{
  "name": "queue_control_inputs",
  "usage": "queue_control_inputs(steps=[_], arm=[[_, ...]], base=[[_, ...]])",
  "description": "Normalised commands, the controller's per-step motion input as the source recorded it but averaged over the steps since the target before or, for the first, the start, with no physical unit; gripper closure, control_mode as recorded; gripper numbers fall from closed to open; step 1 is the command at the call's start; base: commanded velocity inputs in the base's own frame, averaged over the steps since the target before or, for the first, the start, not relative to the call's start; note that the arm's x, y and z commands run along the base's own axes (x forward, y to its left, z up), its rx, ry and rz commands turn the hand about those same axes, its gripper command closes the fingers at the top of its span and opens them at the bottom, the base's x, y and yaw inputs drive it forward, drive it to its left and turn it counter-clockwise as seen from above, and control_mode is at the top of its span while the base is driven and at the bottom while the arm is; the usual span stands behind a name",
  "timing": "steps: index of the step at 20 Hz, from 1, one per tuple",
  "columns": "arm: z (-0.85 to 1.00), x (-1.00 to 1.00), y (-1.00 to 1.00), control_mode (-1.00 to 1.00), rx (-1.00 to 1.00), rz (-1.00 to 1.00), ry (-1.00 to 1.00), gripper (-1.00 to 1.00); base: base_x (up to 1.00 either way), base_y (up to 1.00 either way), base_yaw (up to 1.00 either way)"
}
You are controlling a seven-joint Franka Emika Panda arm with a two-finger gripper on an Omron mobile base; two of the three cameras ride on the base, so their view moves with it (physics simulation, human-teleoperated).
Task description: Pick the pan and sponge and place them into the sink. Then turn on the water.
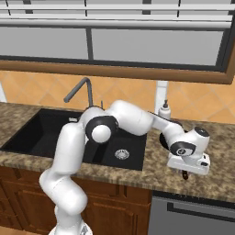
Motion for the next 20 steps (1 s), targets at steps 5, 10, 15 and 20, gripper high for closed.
queue_control_inputs(steps=[5,10,15,20], arm=[[0.28,-0.05,0.02,-1.00,0.00,0.00,-0.14,1.00],[0.35,-0.21,0.00,-1.00,-0.01,0.00,-0.26,1.00],[0.31,-0.13,0.15,-1.00,-0.06,0.00,-0.34,1.00],[0.50,-0.17,0.16,-1.00,-0.09,0.00,-0.28,1.00]], base=[[0.00,0.00,0.00],[0.00,0.00,0.00],[0.00,0.00,0.00],[0.00,0.00,0.00]])
